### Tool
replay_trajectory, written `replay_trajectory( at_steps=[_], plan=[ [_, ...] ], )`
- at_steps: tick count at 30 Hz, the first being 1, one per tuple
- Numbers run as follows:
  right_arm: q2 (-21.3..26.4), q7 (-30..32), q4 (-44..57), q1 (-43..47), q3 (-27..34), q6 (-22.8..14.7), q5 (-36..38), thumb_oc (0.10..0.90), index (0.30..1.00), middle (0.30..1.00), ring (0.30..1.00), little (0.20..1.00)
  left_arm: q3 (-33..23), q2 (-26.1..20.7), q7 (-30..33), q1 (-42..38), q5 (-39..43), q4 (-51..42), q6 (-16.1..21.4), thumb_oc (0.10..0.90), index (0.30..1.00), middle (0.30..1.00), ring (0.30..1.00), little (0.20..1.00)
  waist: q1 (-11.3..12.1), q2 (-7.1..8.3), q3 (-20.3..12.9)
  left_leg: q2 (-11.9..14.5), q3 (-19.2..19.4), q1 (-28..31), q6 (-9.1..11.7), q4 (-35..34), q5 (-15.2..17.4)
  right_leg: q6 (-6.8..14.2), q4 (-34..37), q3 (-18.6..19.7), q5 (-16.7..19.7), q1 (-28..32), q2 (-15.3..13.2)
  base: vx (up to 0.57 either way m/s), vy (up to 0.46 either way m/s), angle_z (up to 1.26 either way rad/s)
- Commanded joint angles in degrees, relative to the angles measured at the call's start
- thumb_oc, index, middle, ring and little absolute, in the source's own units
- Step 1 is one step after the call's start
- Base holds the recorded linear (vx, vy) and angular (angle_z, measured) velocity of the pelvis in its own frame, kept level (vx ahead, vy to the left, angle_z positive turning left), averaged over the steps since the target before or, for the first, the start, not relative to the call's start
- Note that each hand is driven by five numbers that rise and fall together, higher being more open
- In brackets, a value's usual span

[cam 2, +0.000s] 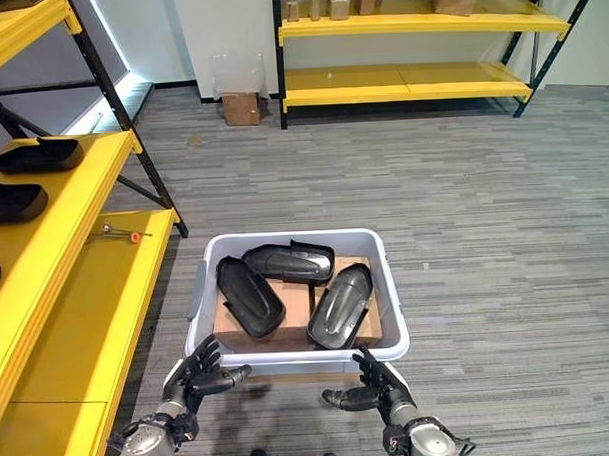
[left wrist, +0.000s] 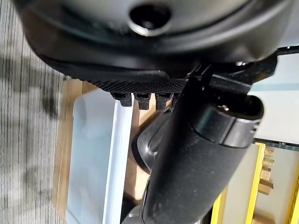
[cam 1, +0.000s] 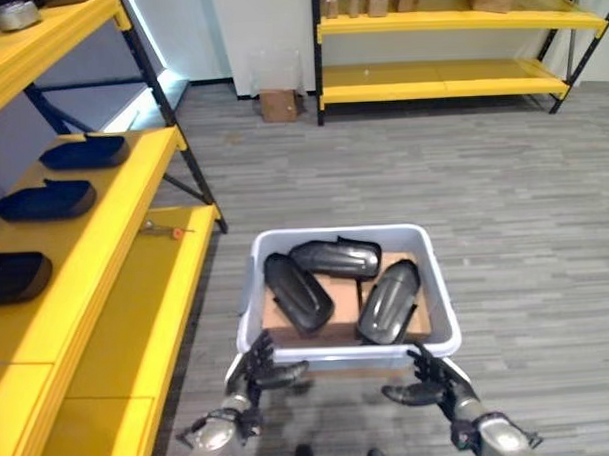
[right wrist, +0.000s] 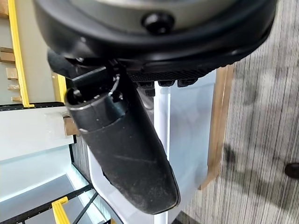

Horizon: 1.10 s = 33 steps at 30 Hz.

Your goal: Move parts from the plastic box to the shelf.

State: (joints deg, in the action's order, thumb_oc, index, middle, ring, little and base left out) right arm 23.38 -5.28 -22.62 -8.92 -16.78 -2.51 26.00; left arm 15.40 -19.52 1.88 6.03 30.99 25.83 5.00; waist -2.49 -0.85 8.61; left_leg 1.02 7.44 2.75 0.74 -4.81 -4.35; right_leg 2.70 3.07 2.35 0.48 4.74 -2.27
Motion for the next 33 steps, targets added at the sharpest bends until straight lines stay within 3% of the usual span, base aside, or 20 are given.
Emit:
replay_trajectory(
  at_steps=[1,18,26,33],
  plan=[
    [1.66,-0.64,4.67,1.36,-0.28,-3.98,0.78,0.9,1.0,1.0,1.0,1.0,-0.63,-0.12,-1.21,-1.98,-1.26,-3.52,4.08,0.9,1.0,1.0,1.0,1.0,1.36,1.98,-4.98,1.46,-0.66,-0.6,2.14,-0.19,-0.32,3.71,0.2,-1.91,4.34,-2.02,-1.26,0.04,0.064,-0.1],
    [1.49,-0.18,8.16,4.87,-2.32,-4.69,-1.53,0.9,1.0,1.0,1.0,1.0,-0.32,-0.9,-1.44,-1.74,-1.0,-5.58,3.84,0.9,1.0,1.0,1.0,1.0,1.99,1.58,-4.86,-1.02,-0.55,-0.7,0.14,-0.19,1.84,5.54,-0.5,-1.23,4.52,-2.89,-3.59,0.02,0.052,-0.03],
    [7.11,3.77,18.57,12.2,3.16,-8.37,-5.15,0.9,1.0,1.0,1.0,1.0,0.03,-1.74,-2.25,-1.05,0.14,-8.66,3.8,0.9,1.0,1.0,1.0,1.0,2.67,1.8,-0.51,-0.84,-1.19,-5.47,0.24,-0.19,0.52,5.59,-0.74,-2.16,5.23,-7.61,-4.07,-0.07,-0.003,0.0],
    [11.84,10.61,15.62,23.09,7.12,-9.92,-6.47,0.9,1.0,1.0,1.0,1.0,2.25,-2.33,-2.18,-2.9,0.88,-8.56,3.78,0.9,1.0,1.0,1.0,1.0,4.03,1.84,3.51,-0.83,-1.76,-9.89,0.48,0.62,-0.73,5.51,-0.61,-3.58,6.19,-11.0,-4.3,-0.07,-0.017,0.08]
  ],
)
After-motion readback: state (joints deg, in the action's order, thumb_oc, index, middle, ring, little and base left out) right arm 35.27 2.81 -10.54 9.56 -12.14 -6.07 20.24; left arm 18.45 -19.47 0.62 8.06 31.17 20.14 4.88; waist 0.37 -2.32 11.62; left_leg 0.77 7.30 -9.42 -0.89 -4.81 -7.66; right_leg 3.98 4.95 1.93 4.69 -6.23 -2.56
